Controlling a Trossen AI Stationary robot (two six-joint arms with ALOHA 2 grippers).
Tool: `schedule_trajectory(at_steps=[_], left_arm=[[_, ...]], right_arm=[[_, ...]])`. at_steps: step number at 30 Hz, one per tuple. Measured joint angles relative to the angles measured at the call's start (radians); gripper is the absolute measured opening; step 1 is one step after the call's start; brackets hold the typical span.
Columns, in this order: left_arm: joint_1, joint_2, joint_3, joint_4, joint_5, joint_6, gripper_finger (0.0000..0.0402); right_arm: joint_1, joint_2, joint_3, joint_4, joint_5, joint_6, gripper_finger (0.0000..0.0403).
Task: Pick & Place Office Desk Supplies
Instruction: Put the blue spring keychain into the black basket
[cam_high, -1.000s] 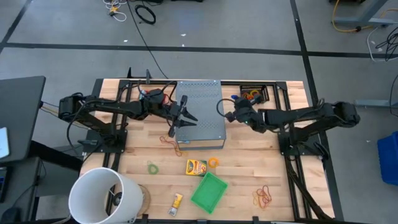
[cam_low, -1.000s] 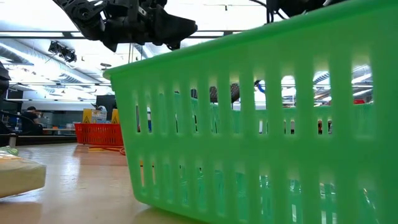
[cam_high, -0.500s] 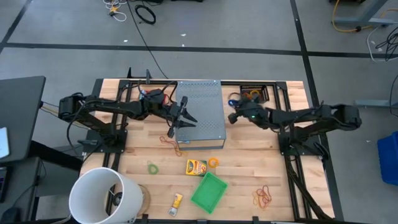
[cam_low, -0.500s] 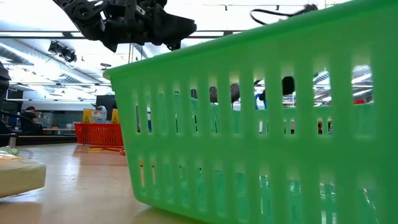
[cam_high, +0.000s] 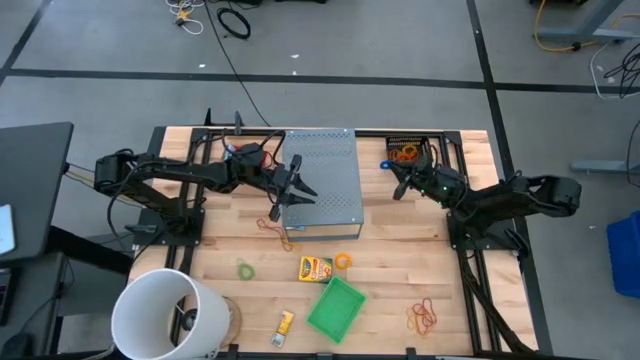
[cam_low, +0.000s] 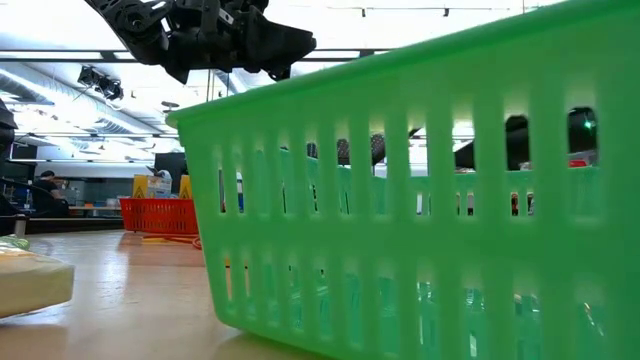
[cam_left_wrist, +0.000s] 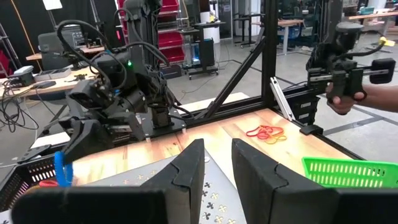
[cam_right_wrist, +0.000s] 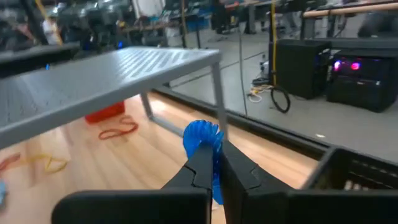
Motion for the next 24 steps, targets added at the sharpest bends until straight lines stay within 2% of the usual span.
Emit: schedule_trajectory(at_steps=[3,5,10,18,21,24], left_arm=[[0.0,0.0,0.0,0.001,0.0,0.0,0.0089],[0.0,0.0,0.0,0.001,0.0,0.0,0.0089],[0.0,0.0,0.0,0.001,-0.003,-0.003,0.0089],[0.0,0.0,0.0,0.001,-0.004,-0.005,0.0089],[0.0,0.0,0.0,0.001,-0.004,-0.006,0.0089],[0.0,0.0,0.0,0.001,-0.004,-0.006,0.0089]], right_arm=[[-0.019,-0.001,0.0,0.021,0.0,0.008,0.0008],[-0.022,0.0,0.009,0.029,0.044,0.011,0.0008],[-0.022,0.0,0.038,-0.015,0.254,0.017,0.0008],[-0.022,0.0,0.11,-0.295,0.544,0.015,0.0008],[-0.03,0.0,0.123,-0.339,0.581,-0.006,0.0008],[-0.057,0.0,0.124,-0.344,0.565,-0.01,0.0008]])
